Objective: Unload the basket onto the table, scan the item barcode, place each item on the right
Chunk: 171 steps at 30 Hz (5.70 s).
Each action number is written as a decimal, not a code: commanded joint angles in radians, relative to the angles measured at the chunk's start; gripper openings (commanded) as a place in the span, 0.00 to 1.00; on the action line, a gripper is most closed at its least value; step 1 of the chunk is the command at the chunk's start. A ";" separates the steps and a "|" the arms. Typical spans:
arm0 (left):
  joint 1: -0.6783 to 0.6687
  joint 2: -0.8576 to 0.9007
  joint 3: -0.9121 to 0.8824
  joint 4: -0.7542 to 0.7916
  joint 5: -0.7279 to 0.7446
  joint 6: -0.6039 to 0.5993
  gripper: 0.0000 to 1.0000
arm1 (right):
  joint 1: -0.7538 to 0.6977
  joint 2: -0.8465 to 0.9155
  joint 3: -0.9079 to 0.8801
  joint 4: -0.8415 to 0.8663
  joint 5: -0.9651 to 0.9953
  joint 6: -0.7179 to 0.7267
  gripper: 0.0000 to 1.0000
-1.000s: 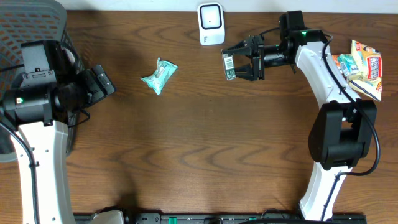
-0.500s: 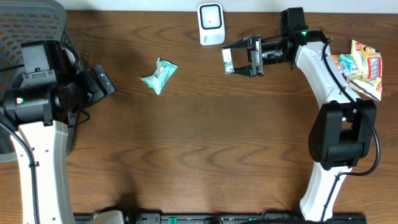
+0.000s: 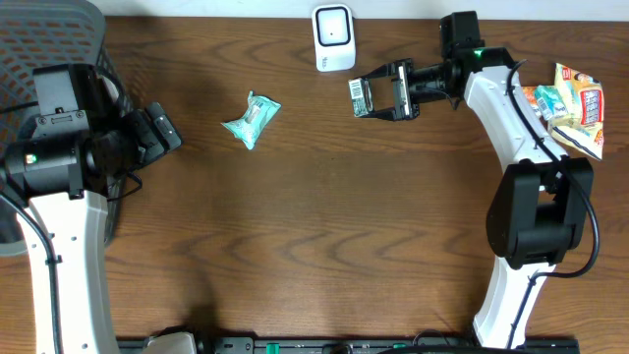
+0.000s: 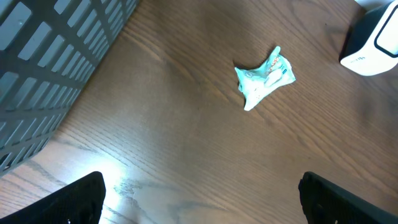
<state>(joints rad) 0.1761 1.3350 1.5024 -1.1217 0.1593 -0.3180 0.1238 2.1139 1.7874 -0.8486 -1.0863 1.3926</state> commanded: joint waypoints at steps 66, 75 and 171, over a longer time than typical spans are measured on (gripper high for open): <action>0.004 0.002 0.022 -0.003 0.005 -0.002 0.97 | 0.371 0.187 0.071 -0.107 1.229 -0.651 0.79; 0.004 0.002 0.022 -0.003 0.005 -0.002 0.98 | 0.311 0.163 0.150 -0.254 1.034 -0.785 0.99; 0.004 0.002 0.022 -0.003 0.005 -0.001 0.98 | 0.334 0.164 0.150 0.547 1.283 -1.193 0.54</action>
<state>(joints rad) 0.1761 1.3350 1.5024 -1.1217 0.1589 -0.3180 0.4675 2.2906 1.9179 -0.3595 0.1715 0.2577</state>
